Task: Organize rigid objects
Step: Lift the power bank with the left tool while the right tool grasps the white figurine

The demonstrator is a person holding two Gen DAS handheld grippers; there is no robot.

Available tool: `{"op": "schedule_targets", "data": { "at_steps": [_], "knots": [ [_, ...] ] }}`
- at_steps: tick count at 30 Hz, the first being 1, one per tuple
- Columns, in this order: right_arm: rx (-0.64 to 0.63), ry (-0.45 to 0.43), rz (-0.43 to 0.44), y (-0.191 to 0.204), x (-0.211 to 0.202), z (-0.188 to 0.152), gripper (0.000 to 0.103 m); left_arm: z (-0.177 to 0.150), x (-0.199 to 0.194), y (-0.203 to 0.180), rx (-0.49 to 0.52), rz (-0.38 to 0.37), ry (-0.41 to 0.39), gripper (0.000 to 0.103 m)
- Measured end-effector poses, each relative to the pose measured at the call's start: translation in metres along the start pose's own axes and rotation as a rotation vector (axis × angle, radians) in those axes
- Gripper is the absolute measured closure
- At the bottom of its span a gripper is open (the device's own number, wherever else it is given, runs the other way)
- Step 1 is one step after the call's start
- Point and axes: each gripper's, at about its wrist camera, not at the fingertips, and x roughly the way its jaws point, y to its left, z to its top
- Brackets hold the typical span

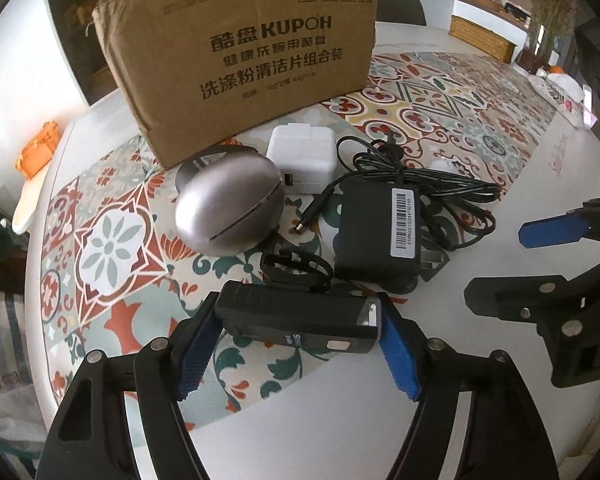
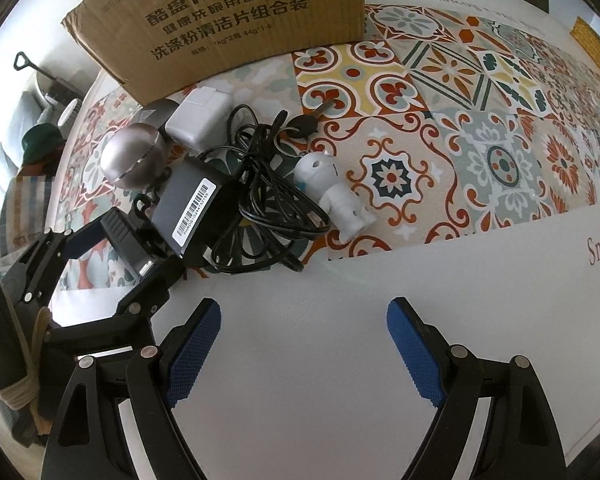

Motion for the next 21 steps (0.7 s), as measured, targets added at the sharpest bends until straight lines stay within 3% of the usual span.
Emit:
{"op": "schedule_targets", "data": {
  "at_steps": [7, 21],
  "knots": [
    [-0.028, -0.008, 0.013, -0.002, -0.009, -0.001, 0.018, -0.006, -0.021, 0.0, -0.082, 0.016, 0.001, 0.03],
    [-0.096, -0.026, 0.055, -0.016, -0.031, 0.001, 0.018, -0.007, -0.061, -0.013, -0.274, 0.131, -0.036, 0.03]
  ]
}}
